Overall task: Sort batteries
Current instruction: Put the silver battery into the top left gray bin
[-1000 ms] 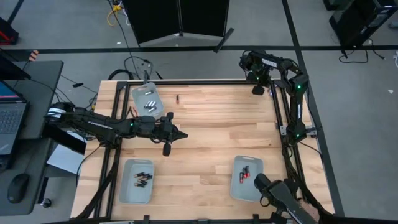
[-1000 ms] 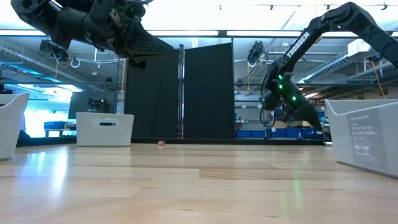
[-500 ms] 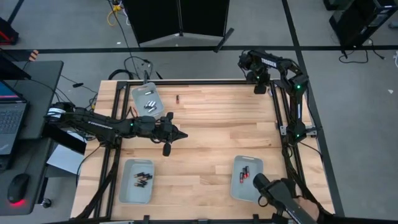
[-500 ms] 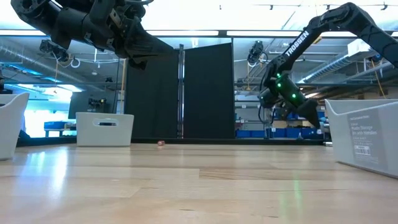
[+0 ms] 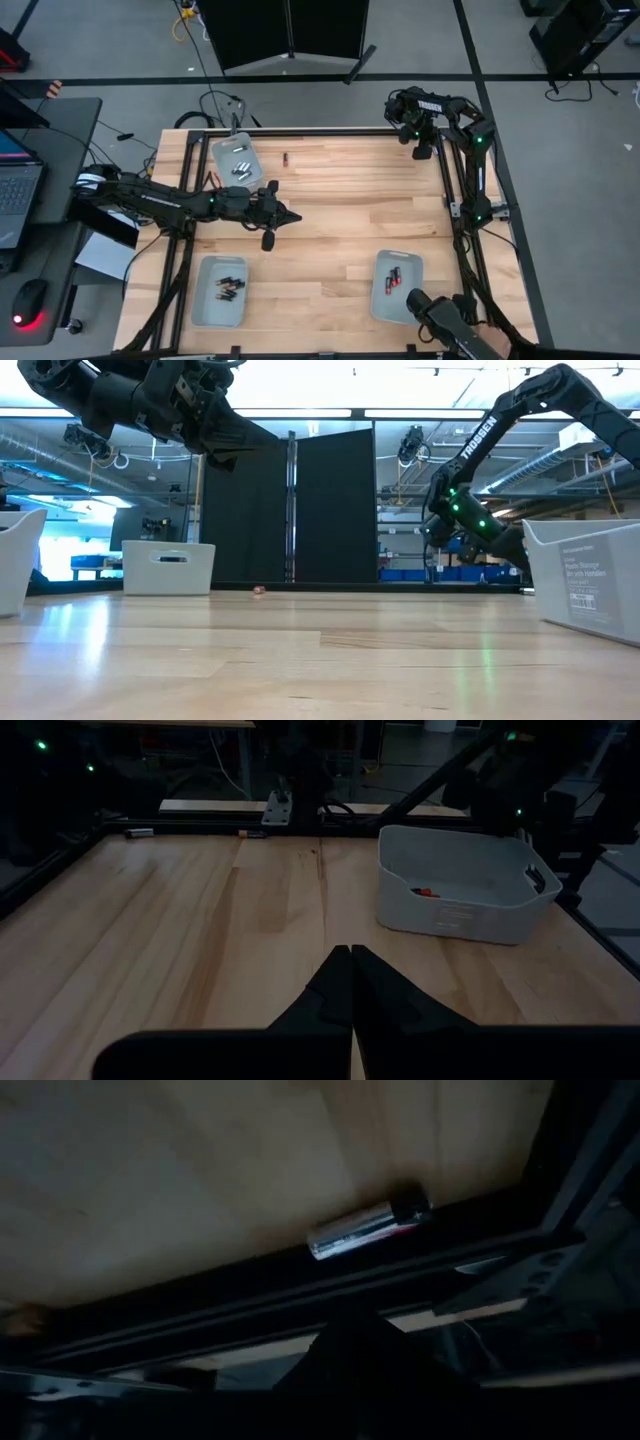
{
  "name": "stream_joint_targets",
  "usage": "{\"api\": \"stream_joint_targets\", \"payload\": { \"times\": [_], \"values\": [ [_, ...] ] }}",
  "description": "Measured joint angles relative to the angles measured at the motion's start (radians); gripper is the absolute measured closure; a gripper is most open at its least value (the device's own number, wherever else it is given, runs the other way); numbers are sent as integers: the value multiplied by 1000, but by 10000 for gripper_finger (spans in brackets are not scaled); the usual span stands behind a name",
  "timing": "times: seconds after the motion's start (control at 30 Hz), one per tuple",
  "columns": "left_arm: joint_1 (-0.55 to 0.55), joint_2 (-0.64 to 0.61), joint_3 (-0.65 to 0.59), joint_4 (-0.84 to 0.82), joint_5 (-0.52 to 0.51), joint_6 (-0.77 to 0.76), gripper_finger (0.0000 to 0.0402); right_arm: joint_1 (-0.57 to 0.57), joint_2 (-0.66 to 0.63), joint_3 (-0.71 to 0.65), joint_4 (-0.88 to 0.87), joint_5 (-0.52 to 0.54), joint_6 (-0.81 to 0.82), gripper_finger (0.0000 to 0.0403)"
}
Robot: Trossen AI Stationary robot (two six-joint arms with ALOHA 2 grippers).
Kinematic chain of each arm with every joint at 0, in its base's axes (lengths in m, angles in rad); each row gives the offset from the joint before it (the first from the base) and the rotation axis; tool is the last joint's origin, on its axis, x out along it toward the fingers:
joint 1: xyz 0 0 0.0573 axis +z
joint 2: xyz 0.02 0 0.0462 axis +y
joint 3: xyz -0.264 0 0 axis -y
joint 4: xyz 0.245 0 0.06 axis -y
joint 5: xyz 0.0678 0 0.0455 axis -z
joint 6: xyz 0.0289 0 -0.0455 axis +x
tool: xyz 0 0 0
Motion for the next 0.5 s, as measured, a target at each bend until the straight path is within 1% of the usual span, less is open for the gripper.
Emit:
{"api": "stream_joint_targets", "payload": {
  "times": [0.17, 0.33, 0.5],
  "values": [
    [0, 0, 0, 0, 0, 0, 396, 17, 0, -56, 20, 50, -27, 394],
    [0, 0, 0, 1, 0, 0, 396, 31, 0, -91, 80, 52, -54, 394],
    [0, 0, 0, 1, 0, 0, 396, 33, 0, -92, 89, 61, -60, 394]
  ]
}}
